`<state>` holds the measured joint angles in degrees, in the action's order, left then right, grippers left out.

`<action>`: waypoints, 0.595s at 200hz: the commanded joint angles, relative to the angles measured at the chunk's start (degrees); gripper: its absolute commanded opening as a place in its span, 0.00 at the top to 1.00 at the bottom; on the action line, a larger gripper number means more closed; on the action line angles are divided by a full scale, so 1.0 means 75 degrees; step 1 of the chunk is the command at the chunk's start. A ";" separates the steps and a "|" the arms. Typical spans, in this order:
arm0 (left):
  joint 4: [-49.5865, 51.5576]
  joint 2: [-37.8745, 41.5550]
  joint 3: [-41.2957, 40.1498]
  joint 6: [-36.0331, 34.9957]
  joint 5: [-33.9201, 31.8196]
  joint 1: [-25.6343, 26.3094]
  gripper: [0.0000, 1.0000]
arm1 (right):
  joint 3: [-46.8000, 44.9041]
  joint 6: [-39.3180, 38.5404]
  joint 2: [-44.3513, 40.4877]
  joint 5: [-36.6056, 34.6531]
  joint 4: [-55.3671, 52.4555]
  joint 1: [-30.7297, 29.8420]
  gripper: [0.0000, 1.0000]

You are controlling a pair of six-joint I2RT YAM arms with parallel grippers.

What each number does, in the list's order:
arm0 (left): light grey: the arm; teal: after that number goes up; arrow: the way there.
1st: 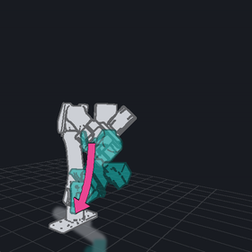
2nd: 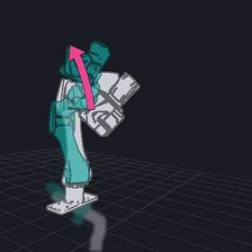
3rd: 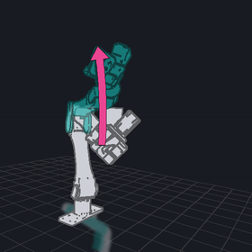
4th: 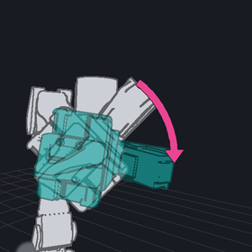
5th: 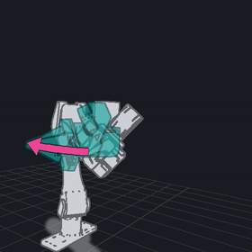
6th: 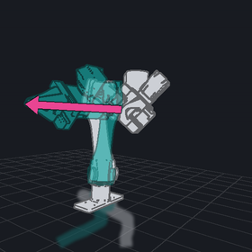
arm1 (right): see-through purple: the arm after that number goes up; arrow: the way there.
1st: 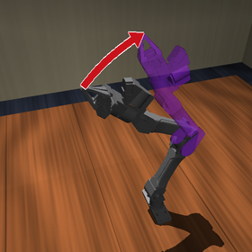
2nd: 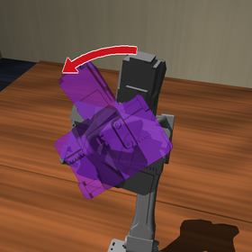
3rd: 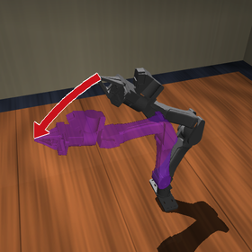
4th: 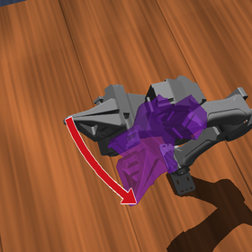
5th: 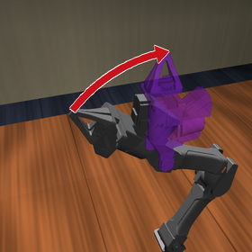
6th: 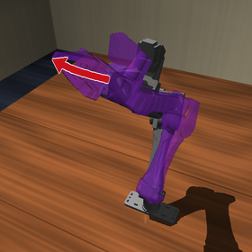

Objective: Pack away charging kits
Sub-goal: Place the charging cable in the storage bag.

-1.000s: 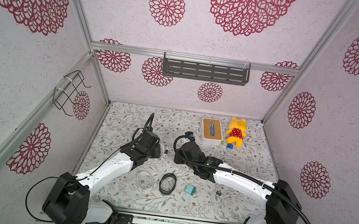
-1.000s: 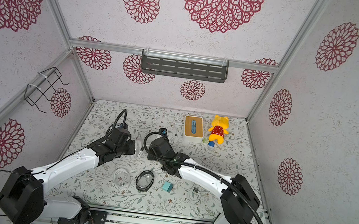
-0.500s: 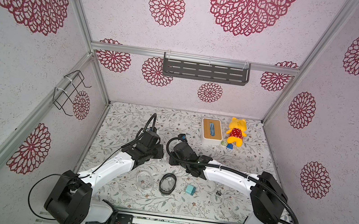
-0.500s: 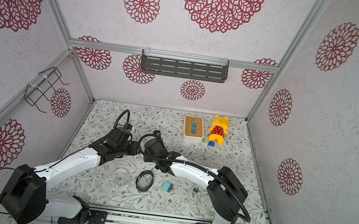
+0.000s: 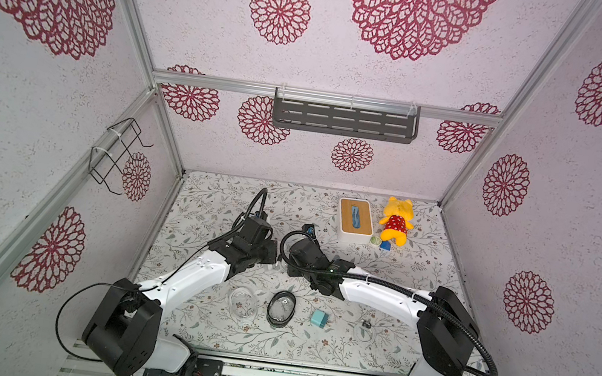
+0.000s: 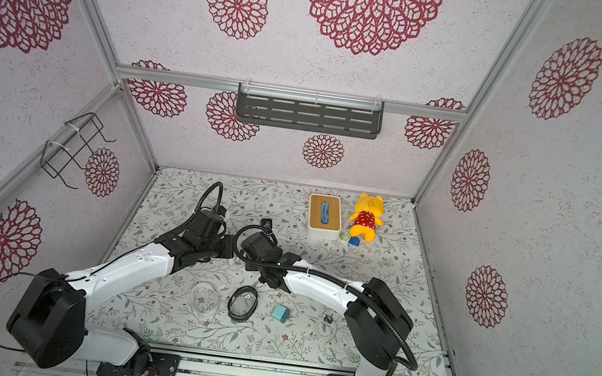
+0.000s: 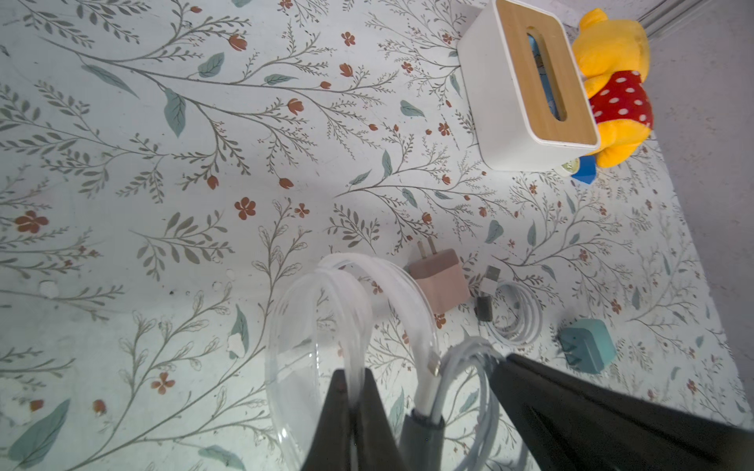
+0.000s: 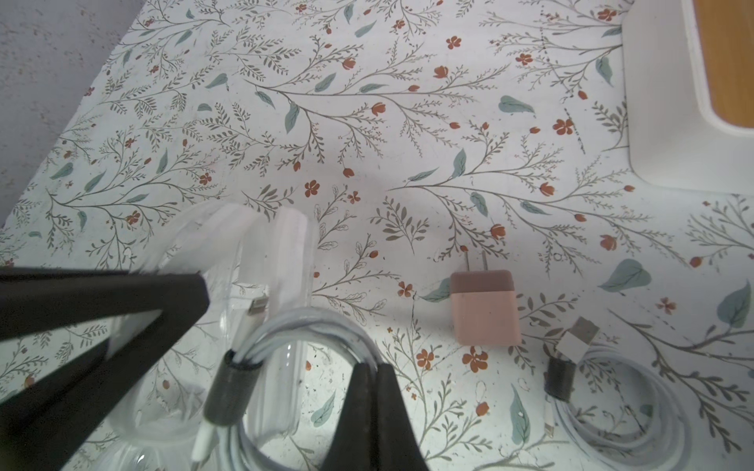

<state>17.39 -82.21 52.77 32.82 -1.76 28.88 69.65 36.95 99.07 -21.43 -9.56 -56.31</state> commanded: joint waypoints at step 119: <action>0.0372 -0.0386 0.0387 -0.0084 -0.0332 0.0104 1.00 | 0.1355 0.0108 0.0946 -0.0274 -0.0847 0.0004 1.00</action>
<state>21.30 -87.46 55.99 32.91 -4.19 29.21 76.86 37.06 105.12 -20.99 -12.45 -56.31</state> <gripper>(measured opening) 0.051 0.057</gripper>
